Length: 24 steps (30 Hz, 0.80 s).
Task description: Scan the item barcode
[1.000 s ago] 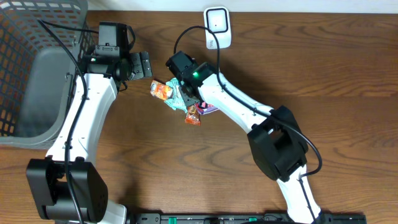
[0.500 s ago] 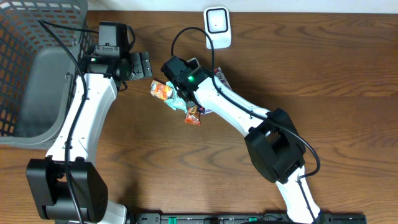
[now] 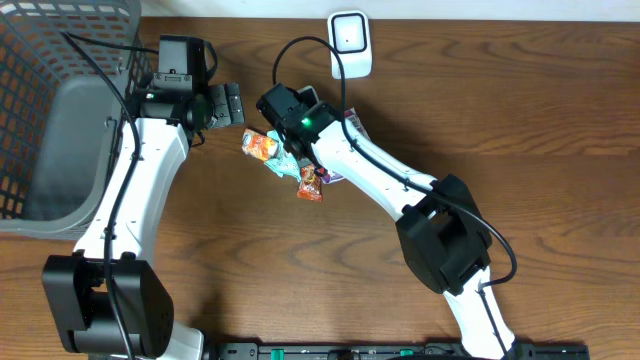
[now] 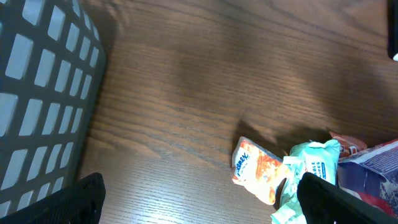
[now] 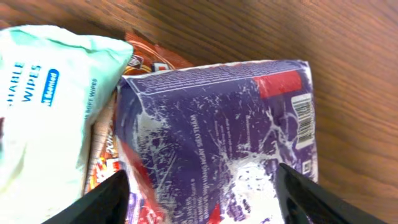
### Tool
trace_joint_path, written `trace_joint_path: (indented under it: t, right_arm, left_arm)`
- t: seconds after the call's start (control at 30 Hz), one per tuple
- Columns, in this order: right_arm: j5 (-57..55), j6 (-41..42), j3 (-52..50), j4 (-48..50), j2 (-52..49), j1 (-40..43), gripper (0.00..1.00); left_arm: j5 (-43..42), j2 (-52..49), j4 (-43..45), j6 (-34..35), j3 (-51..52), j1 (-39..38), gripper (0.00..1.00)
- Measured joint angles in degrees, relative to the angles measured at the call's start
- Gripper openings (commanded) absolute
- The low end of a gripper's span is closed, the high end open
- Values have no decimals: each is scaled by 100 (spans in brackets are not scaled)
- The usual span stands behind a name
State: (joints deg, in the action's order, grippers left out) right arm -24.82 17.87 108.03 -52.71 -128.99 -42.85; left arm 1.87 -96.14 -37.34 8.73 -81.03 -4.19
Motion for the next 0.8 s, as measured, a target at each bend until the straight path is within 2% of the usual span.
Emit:
trace_joint_path:
  t: [0.1,0.37,0.4,0.5,0.57,0.6,0.8]
  right_arm:
    - [153,-13,7,-57,0,0,58]
    - [457,-26,-44,-42,0,0,52]
    - [470,-28,-96,-9,0,0,47]
    - [487,-31,-236,15,-4,0,18]
    - [490,-31,-269,24,-4,2,5]
    - [485,-48,-269,33,-4,2,1]
    - [501,-28,-229,-168,-4,74,1]
  left_arm:
    - [0,0,0,0,0,0,98]
    - [0,0,0,0,0,0,98]
    - [0,0,0,0,0,0,98]
    - [2,0,0,0,0,0,98]
    - [2,0,0,0,0,0,98]
    - [0,0,0,2,0,0,98]
    - [0,0,0,0,0,0,98]
